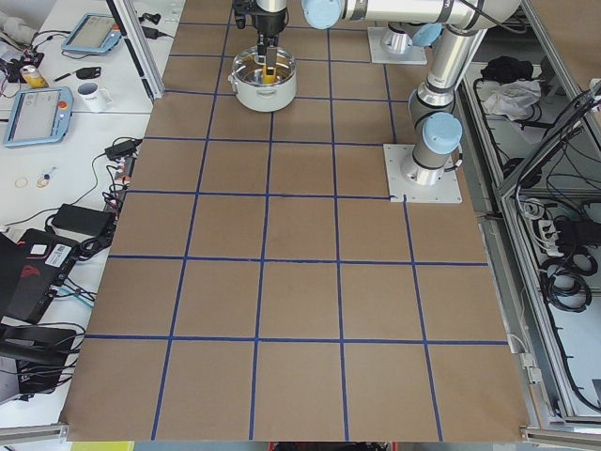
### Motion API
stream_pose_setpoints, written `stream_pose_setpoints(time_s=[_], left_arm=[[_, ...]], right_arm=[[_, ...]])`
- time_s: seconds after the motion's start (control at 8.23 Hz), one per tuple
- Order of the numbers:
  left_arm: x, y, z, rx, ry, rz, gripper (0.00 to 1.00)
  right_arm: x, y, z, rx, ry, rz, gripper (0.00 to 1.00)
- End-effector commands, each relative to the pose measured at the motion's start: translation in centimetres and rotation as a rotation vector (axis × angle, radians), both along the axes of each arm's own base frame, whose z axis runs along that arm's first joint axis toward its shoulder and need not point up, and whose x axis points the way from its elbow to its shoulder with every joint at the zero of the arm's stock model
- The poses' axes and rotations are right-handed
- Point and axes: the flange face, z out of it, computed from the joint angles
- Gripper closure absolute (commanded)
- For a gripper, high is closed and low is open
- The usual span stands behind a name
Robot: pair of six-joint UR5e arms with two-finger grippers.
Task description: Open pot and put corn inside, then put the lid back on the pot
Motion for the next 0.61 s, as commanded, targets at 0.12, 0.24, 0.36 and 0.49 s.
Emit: stream_pose_setpoints(time_s=[0.12,0.24,0.36,0.49], left_arm=[[0.0,-0.02,-0.02,0.0,0.0,0.0,0.0],[0.0,-0.02,-0.02,0.0,0.0,0.0,0.0],[0.01,0.03,0.06,-0.001,-0.001,0.0,0.0],[0.04,0.02,0.13,-0.003,-0.004,0.001,0.0]], right_arm=[[0.01,-0.02,-0.03,0.0,0.0,0.002,0.62],[-0.01,0.0,0.07,-0.002,0.001,0.0,0.71],[-0.07,0.07,0.2,-0.004,0.003,-0.002,0.75],[-0.3,0.04,0.4,-0.015,0.023,-0.009,0.76]])
